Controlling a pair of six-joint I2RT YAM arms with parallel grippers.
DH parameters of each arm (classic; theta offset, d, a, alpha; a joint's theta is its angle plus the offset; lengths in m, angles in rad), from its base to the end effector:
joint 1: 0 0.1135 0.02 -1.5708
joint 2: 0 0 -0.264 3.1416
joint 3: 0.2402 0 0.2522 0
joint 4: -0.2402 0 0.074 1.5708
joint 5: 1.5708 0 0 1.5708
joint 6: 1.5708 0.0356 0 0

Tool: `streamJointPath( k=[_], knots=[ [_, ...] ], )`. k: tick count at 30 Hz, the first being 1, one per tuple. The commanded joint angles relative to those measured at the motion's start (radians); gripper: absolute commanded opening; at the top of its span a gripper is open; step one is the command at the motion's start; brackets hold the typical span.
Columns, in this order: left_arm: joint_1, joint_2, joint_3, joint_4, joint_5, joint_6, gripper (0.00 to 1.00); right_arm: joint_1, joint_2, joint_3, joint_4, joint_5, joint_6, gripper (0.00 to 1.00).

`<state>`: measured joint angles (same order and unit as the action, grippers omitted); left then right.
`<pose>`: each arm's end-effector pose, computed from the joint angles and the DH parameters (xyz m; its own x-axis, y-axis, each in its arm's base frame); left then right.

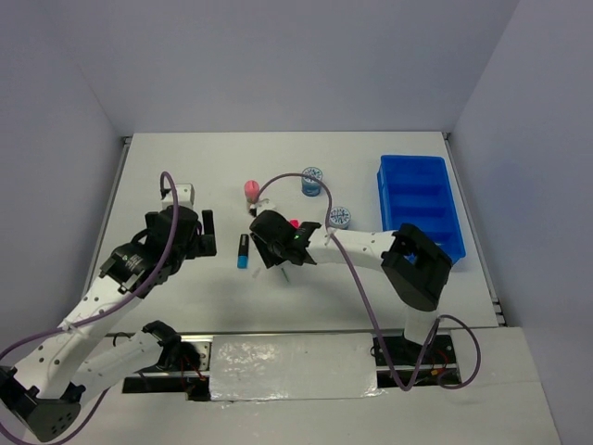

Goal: Sort the stationery into containers
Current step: Pick up the pen from the center of the board.

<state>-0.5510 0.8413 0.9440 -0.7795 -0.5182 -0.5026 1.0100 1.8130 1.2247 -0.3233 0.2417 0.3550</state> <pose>0.1484 -0.0705 0.3294 -0.5282 -0.1666 -0.8326 -0.1468 0.9837 -0.1037 0.2130 0.3231 0.1979 -0.6529 -0.4050 -0.6401 -0.5517 0.8333 0.0355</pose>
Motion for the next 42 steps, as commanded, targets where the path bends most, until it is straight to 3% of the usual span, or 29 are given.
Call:
streamJointPath(
  k=[1, 25, 28, 29, 32, 38, 42],
  knots=[
    [0.005, -0.022, 0.001, 0.036, 0.006, 0.016, 0.99, 0.001, 0.034, 0.059, -0.008, 0.033, -0.014, 0.49],
    [0.005, 0.002, -0.002, 0.046, 0.035, 0.032, 0.99, -0.017, 0.109, -0.033, 0.056, 0.010, 0.025, 0.39],
    [0.005, -0.001, -0.002, 0.045, 0.034, 0.030, 0.99, -0.017, 0.111, -0.054, 0.072, -0.021, 0.029, 0.27],
    [0.005, -0.002, -0.002, 0.046, 0.033, 0.030, 0.99, -0.016, 0.111, -0.060, 0.076, -0.030, 0.030, 0.15],
    [0.005, -0.013, 0.004, 0.043, 0.032, 0.029, 0.99, -0.019, 0.095, -0.097, 0.099, -0.077, 0.048, 0.01],
    [0.003, -0.008, 0.015, 0.068, 0.125, 0.067, 0.99, -0.010, -0.098, -0.162, 0.069, -0.065, 0.110, 0.00],
    [0.002, 0.079, 0.019, 0.113, 0.249, 0.019, 0.99, -0.001, -0.346, -0.197, -0.021, -0.007, 0.134, 0.00]
  ],
)
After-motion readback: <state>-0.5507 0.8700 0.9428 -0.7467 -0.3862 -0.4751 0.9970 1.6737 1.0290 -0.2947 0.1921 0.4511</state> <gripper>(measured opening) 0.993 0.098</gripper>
